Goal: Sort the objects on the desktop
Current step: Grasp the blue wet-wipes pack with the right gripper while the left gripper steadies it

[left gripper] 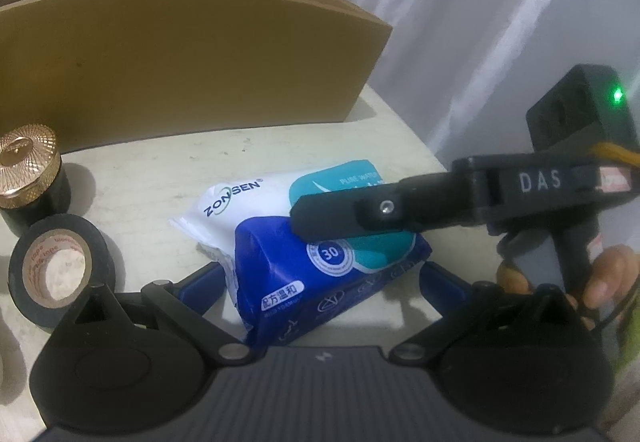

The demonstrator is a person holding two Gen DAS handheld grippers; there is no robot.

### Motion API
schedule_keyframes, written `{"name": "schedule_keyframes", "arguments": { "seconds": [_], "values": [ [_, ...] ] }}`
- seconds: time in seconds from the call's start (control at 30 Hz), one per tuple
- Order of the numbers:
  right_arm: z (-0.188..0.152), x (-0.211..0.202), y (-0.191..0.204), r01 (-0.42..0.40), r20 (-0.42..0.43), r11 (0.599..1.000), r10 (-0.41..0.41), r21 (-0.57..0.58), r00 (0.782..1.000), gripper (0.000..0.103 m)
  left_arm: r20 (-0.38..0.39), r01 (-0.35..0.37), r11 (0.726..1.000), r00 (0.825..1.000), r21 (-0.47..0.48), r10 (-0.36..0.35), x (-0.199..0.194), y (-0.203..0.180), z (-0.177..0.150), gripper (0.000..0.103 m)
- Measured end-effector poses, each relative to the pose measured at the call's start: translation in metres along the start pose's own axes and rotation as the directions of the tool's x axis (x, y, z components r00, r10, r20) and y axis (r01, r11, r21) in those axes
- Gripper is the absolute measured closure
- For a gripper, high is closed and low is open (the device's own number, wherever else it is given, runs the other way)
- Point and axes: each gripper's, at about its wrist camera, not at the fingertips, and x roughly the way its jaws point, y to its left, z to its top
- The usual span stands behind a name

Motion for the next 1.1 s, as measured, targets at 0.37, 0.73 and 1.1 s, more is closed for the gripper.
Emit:
{"name": "schedule_keyframes", "arguments": {
  "seconds": [0.37,0.73,1.1],
  "values": [
    [-0.008,-0.011,-0.012,-0.039,0.001,0.998,0.039,0.053,0.999,0.027,0.029,0.016,1.0,0.999,-0.011,-0.015,0.0,0.012,-0.003,0.012],
    [-0.015,-0.016,-0.02,-0.084,0.033,0.995,0.082,0.047,0.996,0.03,0.039,-0.007,1.0,0.999,0.015,0.006,-0.004,0.009,-0.004,0.015],
    [-0.018,-0.019,-0.02,-0.089,0.075,0.995,0.086,0.038,0.993,0.036,0.038,-0.051,0.998,0.998,0.025,0.05,0.009,0.002,0.001,0.019]
  ]
}}
